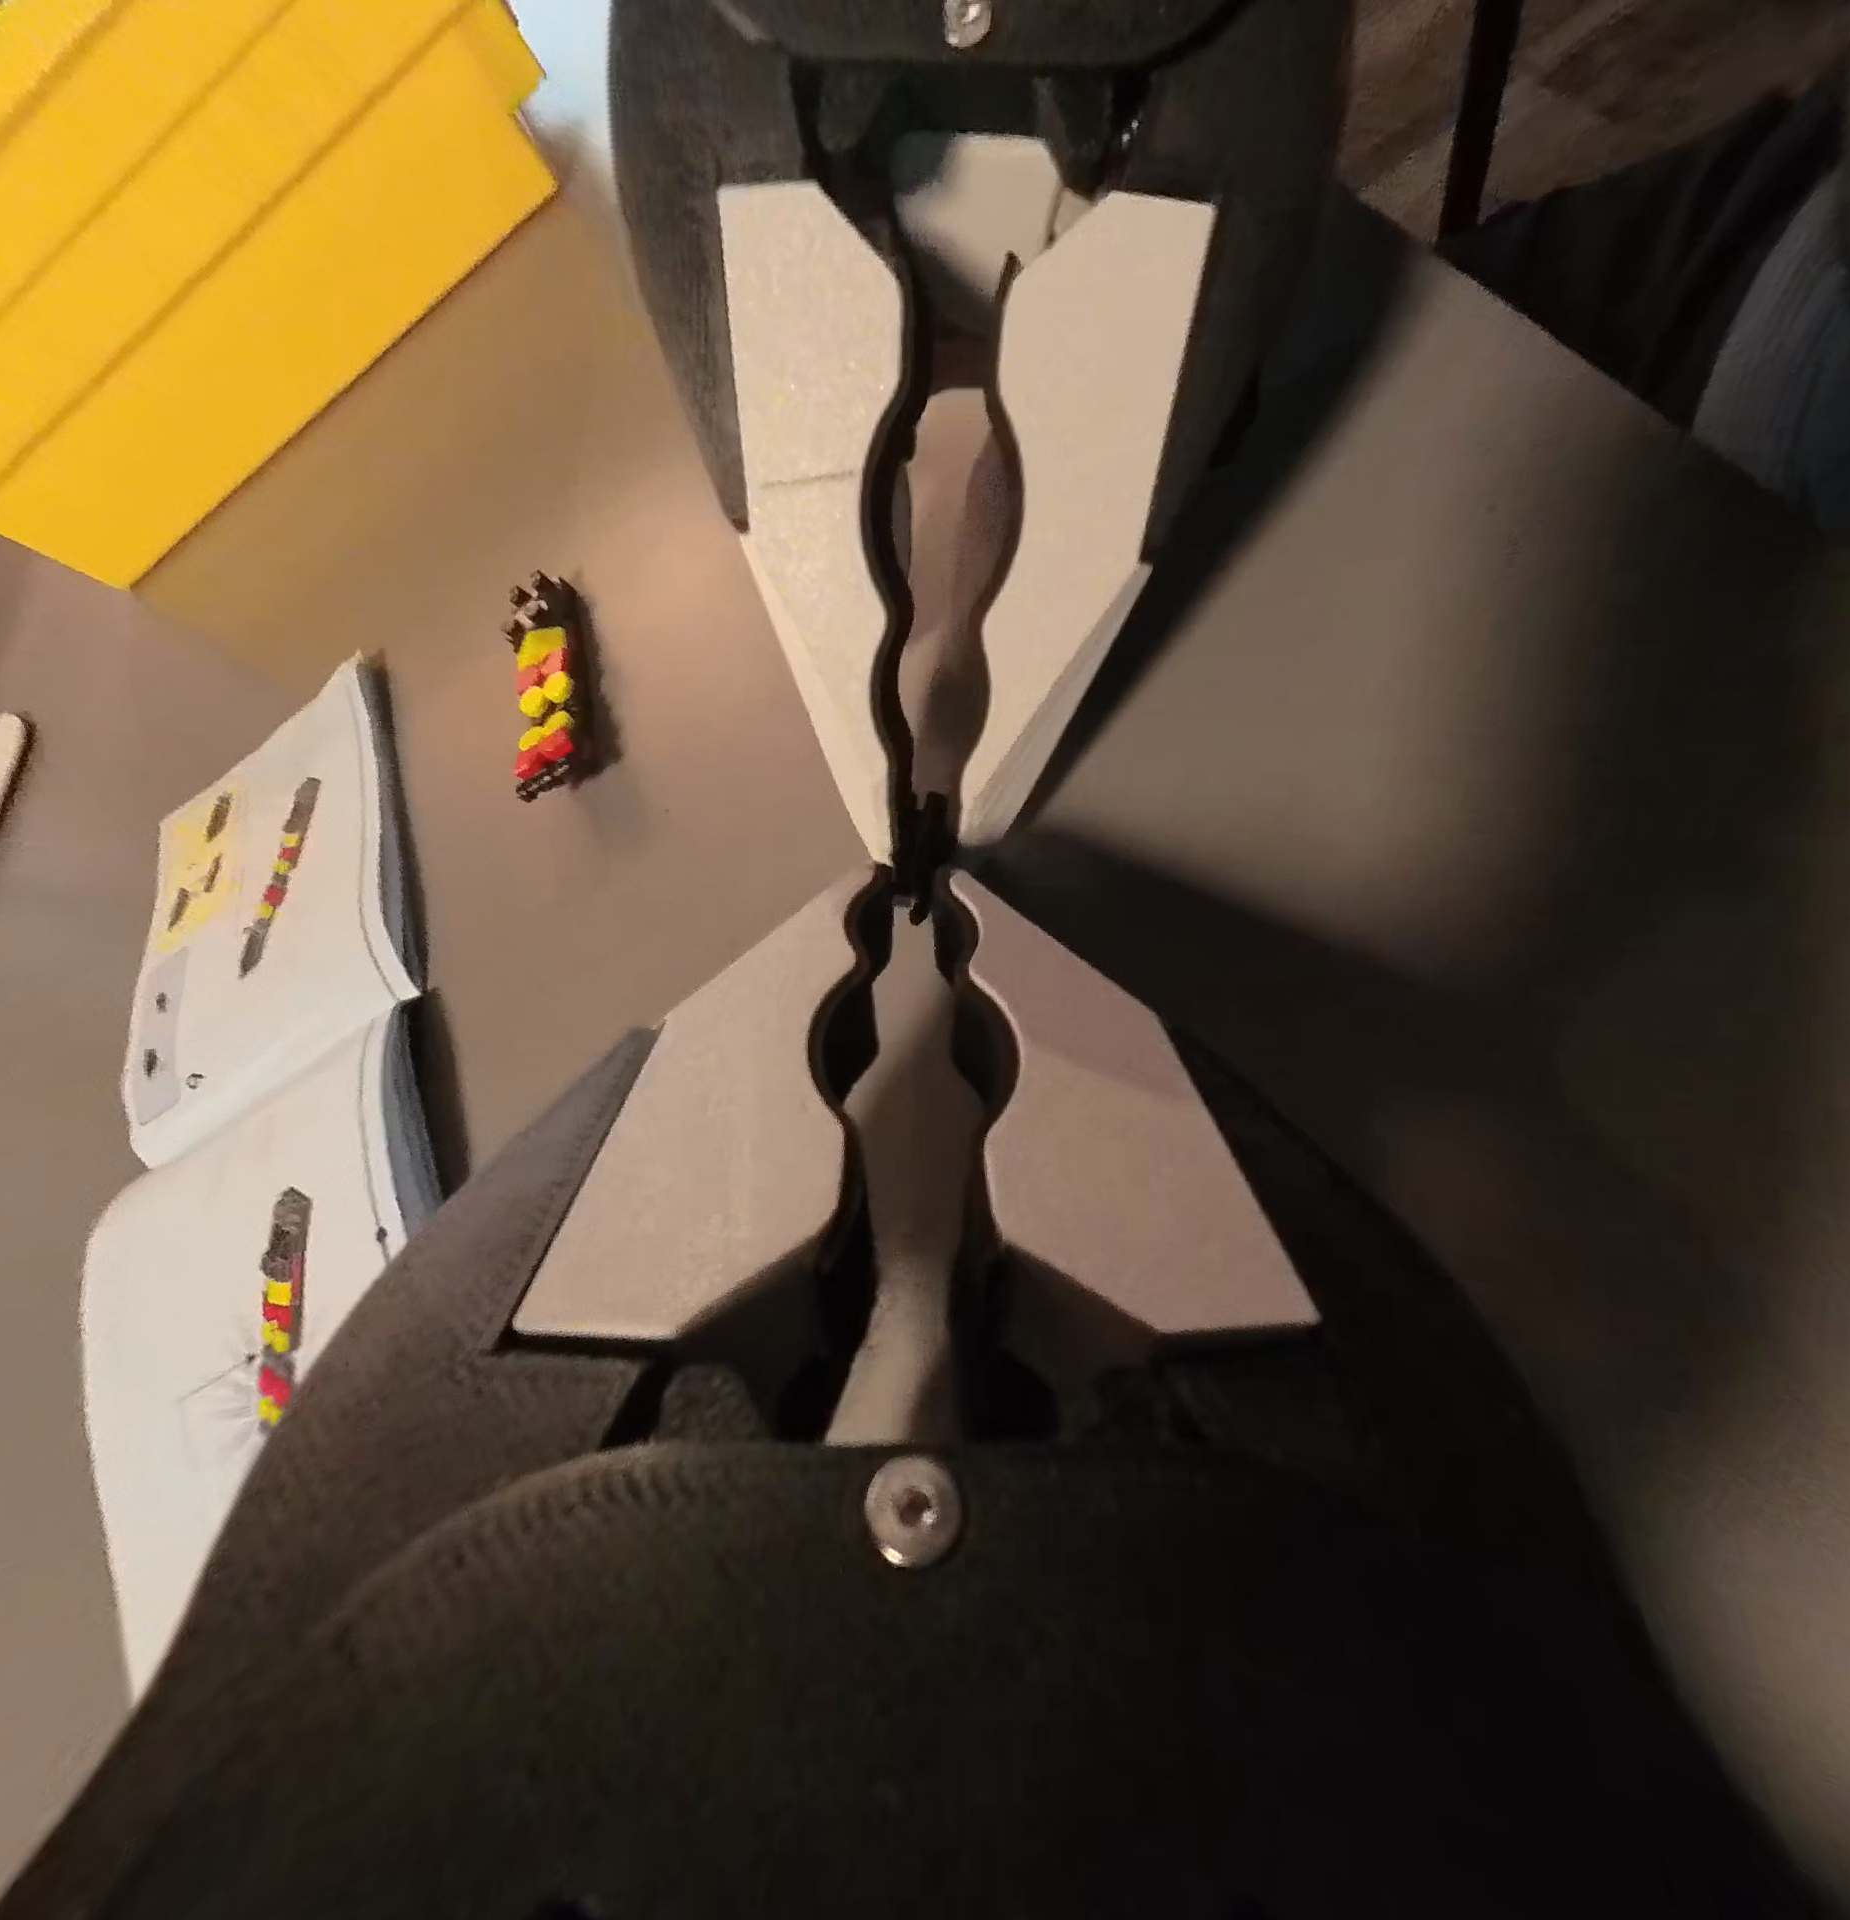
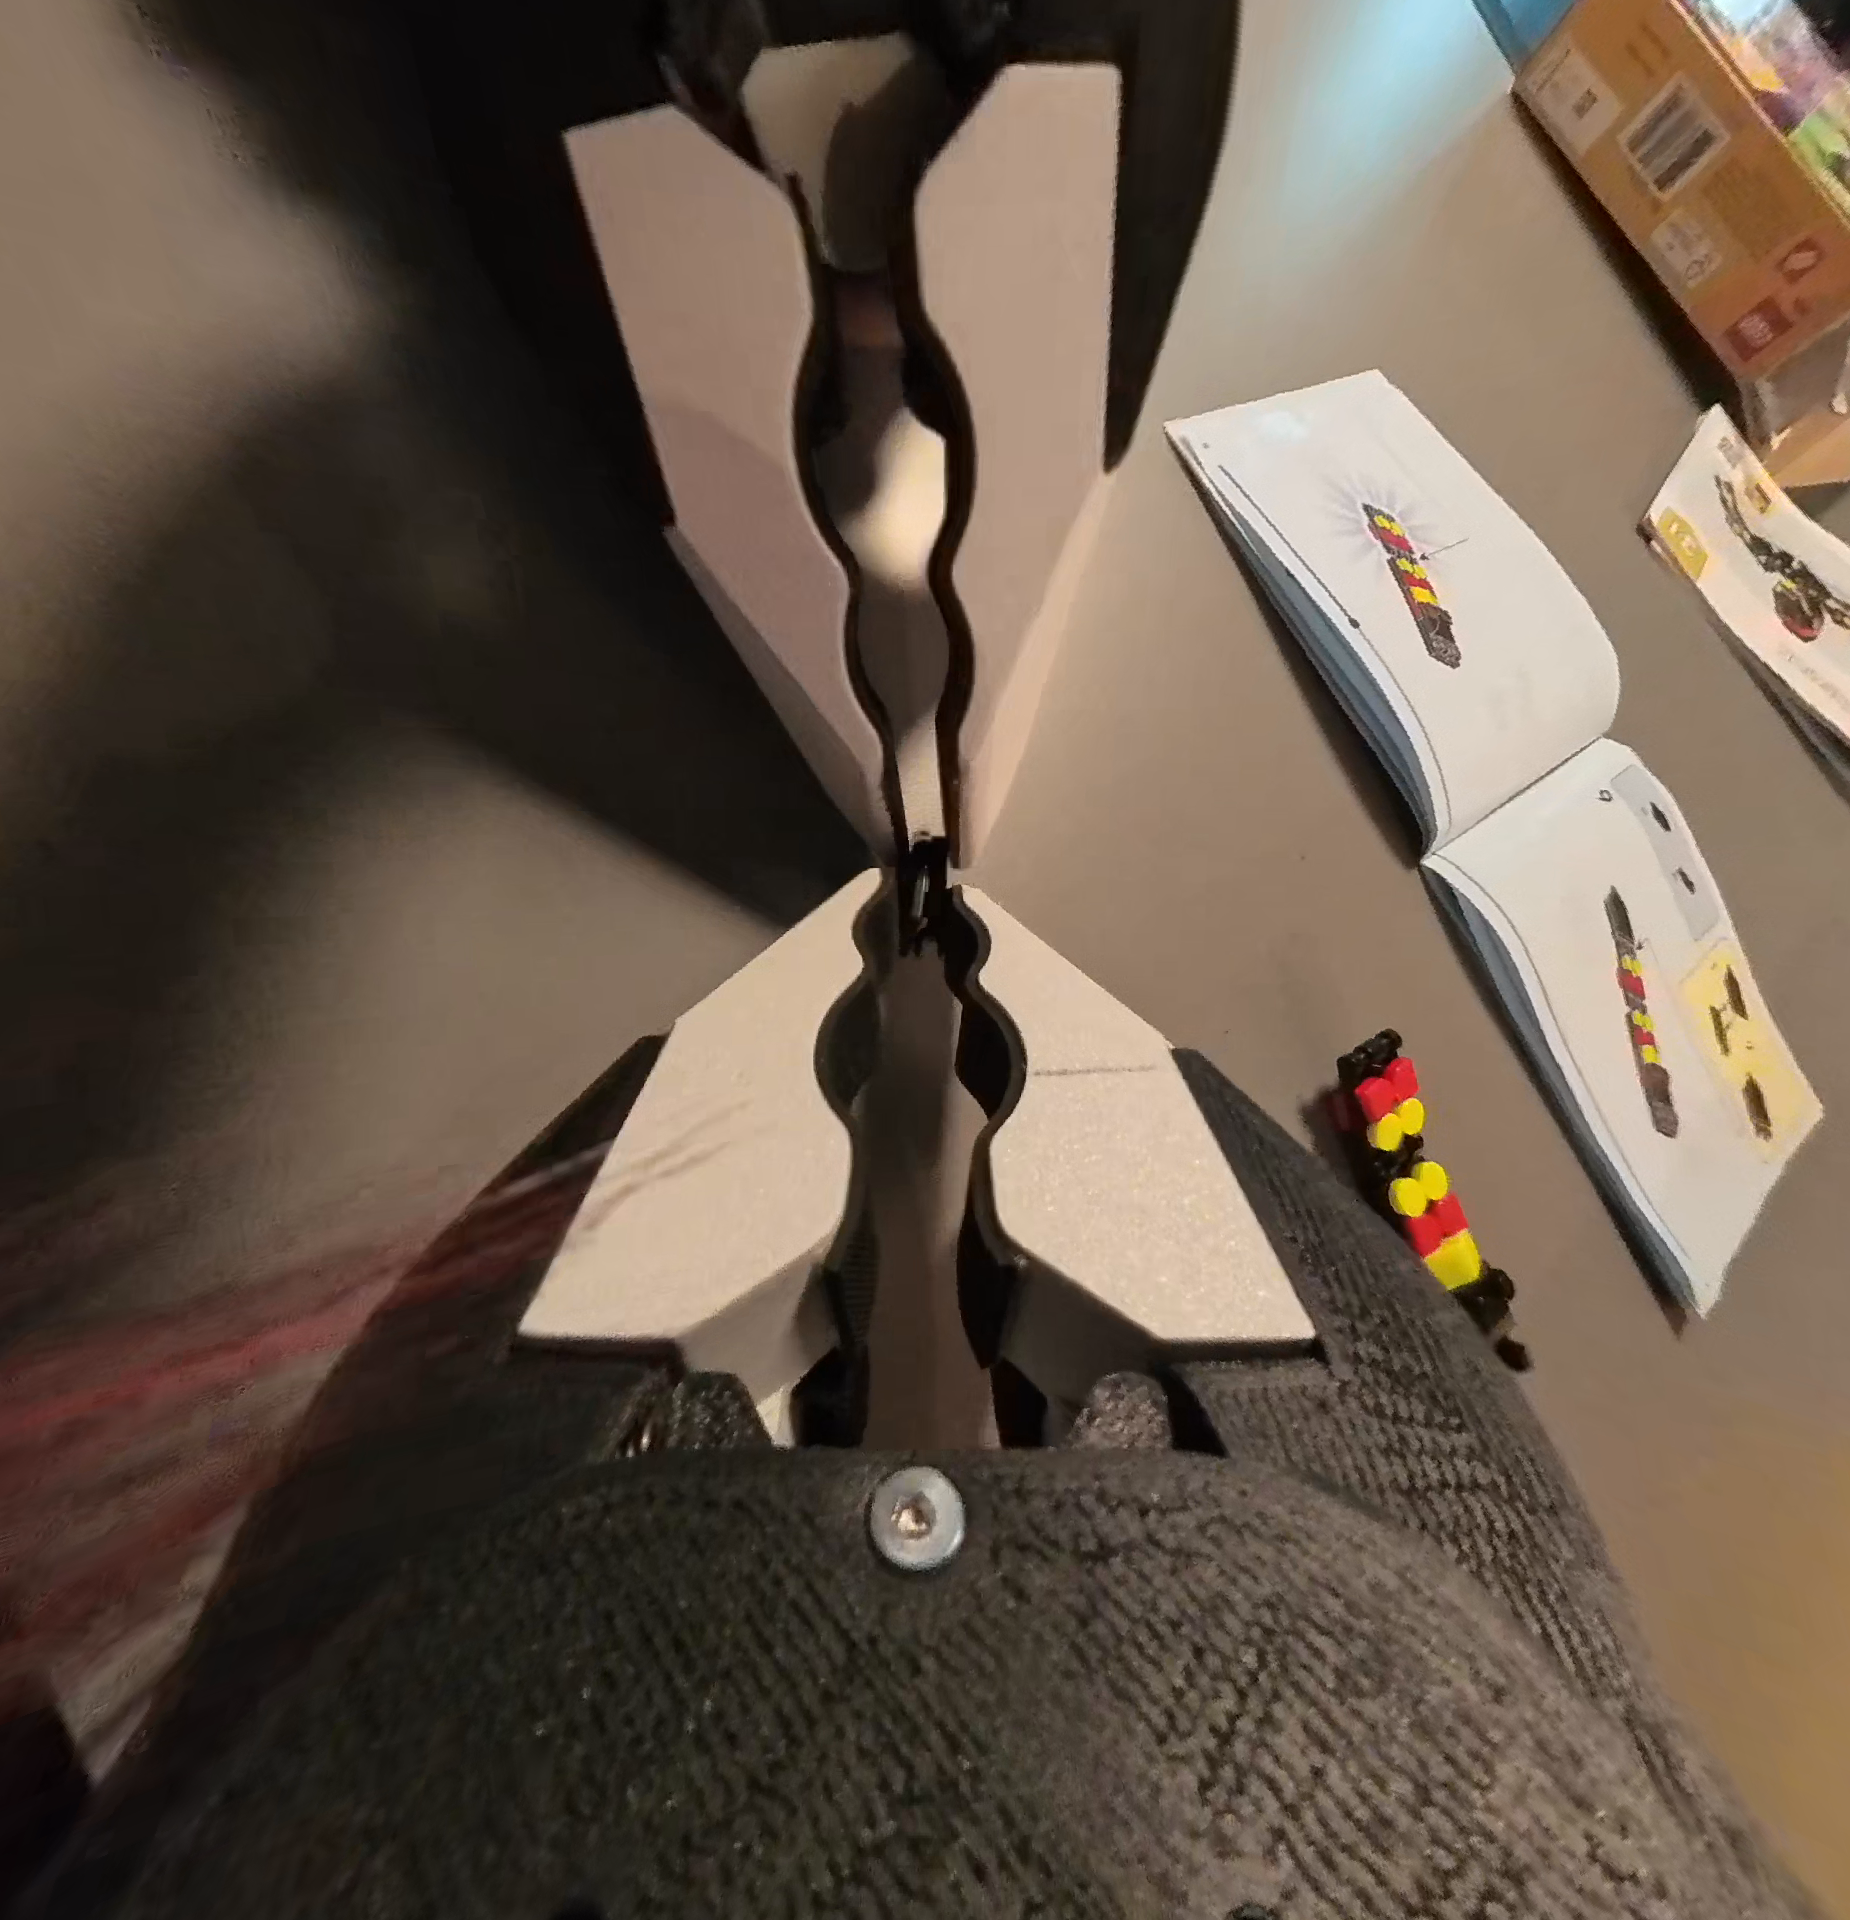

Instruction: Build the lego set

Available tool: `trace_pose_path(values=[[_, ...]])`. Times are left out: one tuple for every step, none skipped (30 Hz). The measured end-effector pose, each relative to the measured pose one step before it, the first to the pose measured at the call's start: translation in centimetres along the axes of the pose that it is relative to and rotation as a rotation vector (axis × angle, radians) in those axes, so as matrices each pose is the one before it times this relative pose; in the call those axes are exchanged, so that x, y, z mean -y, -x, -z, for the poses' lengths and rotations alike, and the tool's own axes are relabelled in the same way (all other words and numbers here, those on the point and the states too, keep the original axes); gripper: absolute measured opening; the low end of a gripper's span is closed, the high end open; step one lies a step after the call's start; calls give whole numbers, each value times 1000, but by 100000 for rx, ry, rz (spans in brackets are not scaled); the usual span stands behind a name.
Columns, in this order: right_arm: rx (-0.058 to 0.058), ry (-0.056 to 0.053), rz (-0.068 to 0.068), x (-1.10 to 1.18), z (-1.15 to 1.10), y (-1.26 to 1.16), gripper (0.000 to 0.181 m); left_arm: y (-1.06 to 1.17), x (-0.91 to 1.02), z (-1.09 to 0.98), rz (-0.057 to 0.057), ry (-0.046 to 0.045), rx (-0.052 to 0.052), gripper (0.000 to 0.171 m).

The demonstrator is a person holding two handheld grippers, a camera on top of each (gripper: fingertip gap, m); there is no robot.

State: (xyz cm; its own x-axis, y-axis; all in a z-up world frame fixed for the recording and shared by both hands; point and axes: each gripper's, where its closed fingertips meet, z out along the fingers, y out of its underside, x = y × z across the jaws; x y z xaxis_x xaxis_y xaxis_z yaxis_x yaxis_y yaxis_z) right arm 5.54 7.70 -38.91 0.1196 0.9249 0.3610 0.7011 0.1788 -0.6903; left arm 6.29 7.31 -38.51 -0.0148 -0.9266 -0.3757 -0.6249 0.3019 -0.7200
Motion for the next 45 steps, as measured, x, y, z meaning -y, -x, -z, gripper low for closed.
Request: trace_pose_path(values=[[-499, 232, 1861, 18, 13, -3, 6, -22, -30, -5, 1488, 145, -1285, 7], [-273, -177, 991, 18, -3, -1, 6, 30, -14, 8, 897, 87, -558, 6], [215, -742, -177, 39, -5, 29, 6, -13, 7, 18, 307, -148, -414, 6], [583, -1418, 33, 85, 3, 90, 6, -81, 22, 41, -256, -292, -457, 6], [59, -1095, 1602, 79, 19, 98, 6, -139, 37, 58, -520, -465, -568, 6], [-1332, 291, 3111, 33, 13, 7, 6, -47, 11, 22, -687, -184, 137, 6], [-1551, 158, 2464, 49, 7, -8, 6, -45, 12, 12, -920, -25, 324, 6], [-611, 114, 197, -7, 12, -14, 6, -59, -15, -2, -361, 143, -59, 6], [510, 44, -1915, -21, 6, -15, 7, 12, -18, -6, 655, 169, -110, 6], [1705, -144, -3735, -11, 7, -6, 7, 2, -13, -9, 1193, 107, -587, 6], [2217, -427, -4603, -3, 0, 7, 7, 7, -11, -8, 1186, 110, -554, 7], [2382, -625, -4292, -8, -4, -13, 7, 7, -19, -9, 1124, 143, -499, 7], [2233, -542, -3727, -31, -5, -11, 7, 25, -12, -15, 1297, 151, -507, 7], [2179, -413, -3504, -13, -6, -11, 7, 10, -50, -18, 1767, 366, -859, 7], [2031, -373, -2977, -34, -7, -1, 7, 5, -62, -24, 2395, 385, -1285, 7], [1720, -116, -2324, -29, -8, -15, 7, 28, -60, -24, 2690, 389, -1477, 7], [1259, 249, -1482, -41, -30, -6, 7, 3, -74, -48, 2881, 617, -1745, 7], [803, 34, -713, -12, -8, 1, 7, 12, -71, -31, 2861, 432, -1823, 7], [500, 35, -491, -12, -11, -5, 7, 12, -66, -25, 2360, 383, -1643, 7], [327, 25, -387, -3, 2, 2, 7, 10, -40, -28, 1723, 323, -1193, 7], [230, 5, -284, -7, -1, 2, 7, 12, -29, -17, 1052, 189, -736, 7], [231, 10, -313, -8, -3, -6, 7, 18, -2, -3, 454, 71, -289, 7], [290, 18, -374, -2, -13, -12, 6, 22, 2, -1, 25, -16, 168, 7], [413, 54, -469, -13, -3, 11, 7, 40, 15, 19, -294, -113, 629, 8], [491, 90, -502, -11, -11, 6, 6, 43, 13, 12, -400, -143, 672, 9], [503, 98, -578, -10, 2, 0, 6, -28, 12, 10, -525, -82, 172, 9], [515, 130, -523, -8, -3, -1, 6, -57, 9, -2, -385, 14, -241, 8], [265, 139, -42, 4, 8, 0, 6, -17, -4, 1, 107, 22, -136, 7], [33, 144, 742, -3, -1, 26, 6, -21, -13, -4, 268, 106, -370, 7], [239, 102, 791, -3, 6, 69, 6, -44, -17, 4, 96, 96, -552, 7], [716, 13, 585, -2, 24, 116, 6, -103, -4, -1, -172, 81, -749, 7], [413, -55, 776, 7, 14, 122, 6, -71, 10, 15, -456, -32, -388, 6], [-565, -89, 882, 5, 8, -1, 6, -41, -1, 15, -523, 18, 85, 6], [-527, -187, 953, 13, -4, 0, 5, -9, 2, 10, -287, -17, 216, 6], [-1198, -277, 2047, 30, -8, -79, 6, 12, 9, 9, 74, -65, 42, 6], [-4012, -522, 4084, 51, -10, -440, 6, 212, 24, 4, 783, -165, 1321, 6], [-6409, -1492, 6244, 187, 31, -769, 6, 607, 106, 80, 1538, -803, 3872, 6], [-6820, -2377, 7148, 303, 72, -814, 6, 767, 227, 192, 2147, -1958, 4687, 7], [-7112, -2391, 6487, 382, 80, -891, 6, 1053, 281, 298, 3520, -2617, 5792, 15], [-8427, -4065, 4839, 703, 179, -1133, 6, 1073, 222, 331, 3778, -2514, 4686, 28], [-7976, -6727, 4468, 1201, 340, -1199, 6, 521, 311, 298, 3481, -3065, -35, 45], [-4878, -5325, 5218, 1131, 290, -961, 6, 592, 696, 404, 4737, -4942, 439, 51], [-4848, -4040, 6511, 1080, 215, -1152, 6, 529, 1025, 552, 3778, -5855, 401, 57], [-6826, -4285, 8065, 1203, 197, -1667, 7, 787, 1312, 690, 2265, -5951, 2525, 61], [-6628, -4310, 8599, 1215, 108, -1961, 6, 820, 1709, 846, 815, -6977, 3341, 62]])
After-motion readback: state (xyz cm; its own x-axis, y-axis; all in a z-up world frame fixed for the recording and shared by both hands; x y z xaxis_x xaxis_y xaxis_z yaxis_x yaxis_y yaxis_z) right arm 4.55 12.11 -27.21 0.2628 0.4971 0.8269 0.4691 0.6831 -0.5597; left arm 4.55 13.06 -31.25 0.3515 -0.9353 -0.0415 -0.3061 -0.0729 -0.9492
